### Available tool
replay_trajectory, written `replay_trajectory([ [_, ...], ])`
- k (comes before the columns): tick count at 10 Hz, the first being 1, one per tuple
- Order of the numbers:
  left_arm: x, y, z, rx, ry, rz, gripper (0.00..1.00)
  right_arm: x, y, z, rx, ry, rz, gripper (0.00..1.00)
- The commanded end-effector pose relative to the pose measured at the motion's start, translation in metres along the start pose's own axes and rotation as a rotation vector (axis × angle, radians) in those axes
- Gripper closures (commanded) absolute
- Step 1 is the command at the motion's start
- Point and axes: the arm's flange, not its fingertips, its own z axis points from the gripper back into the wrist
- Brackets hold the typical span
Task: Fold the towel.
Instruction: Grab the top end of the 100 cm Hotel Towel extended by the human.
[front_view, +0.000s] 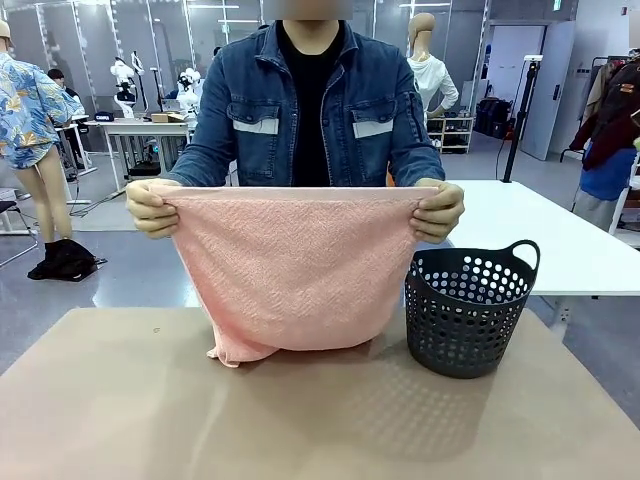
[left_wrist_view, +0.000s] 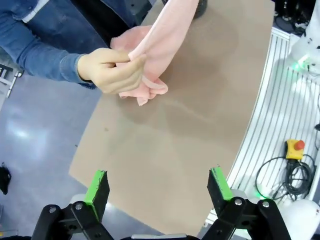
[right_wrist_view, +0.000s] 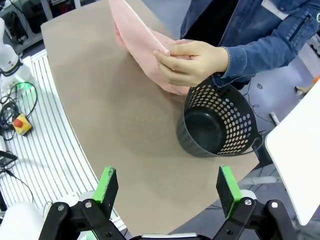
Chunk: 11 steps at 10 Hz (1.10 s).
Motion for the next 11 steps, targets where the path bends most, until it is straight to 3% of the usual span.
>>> replay_trajectory([
  [1,0.004,-0.001,0.009,0.021,0.019,0.007,0.0,0.001,0.0,0.003,-0.007,0.006,-0.023,0.0],
  [4,0.003,0.0,0.006,0.01,0.004,-0.005,0.0,-0.001,-0.001,0.001,0.005,-0.005,0.003,0.0],
  [6,0.068,-0.023,-0.003,0.079,0.085,-0.225,0.0,0.067,0.025,-0.016,-0.026,0.088,0.244,0.0],
  [9,0.137,-0.04,-0.04,0.097,0.197,-0.362,0.0,0.131,0.052,-0.057,-0.04,0.244,0.421,0.0],
  [11,0.164,-0.042,-0.061,0.078,0.241,-0.428,0.0,0.161,0.064,-0.082,-0.065,0.306,0.503,0.0],
])
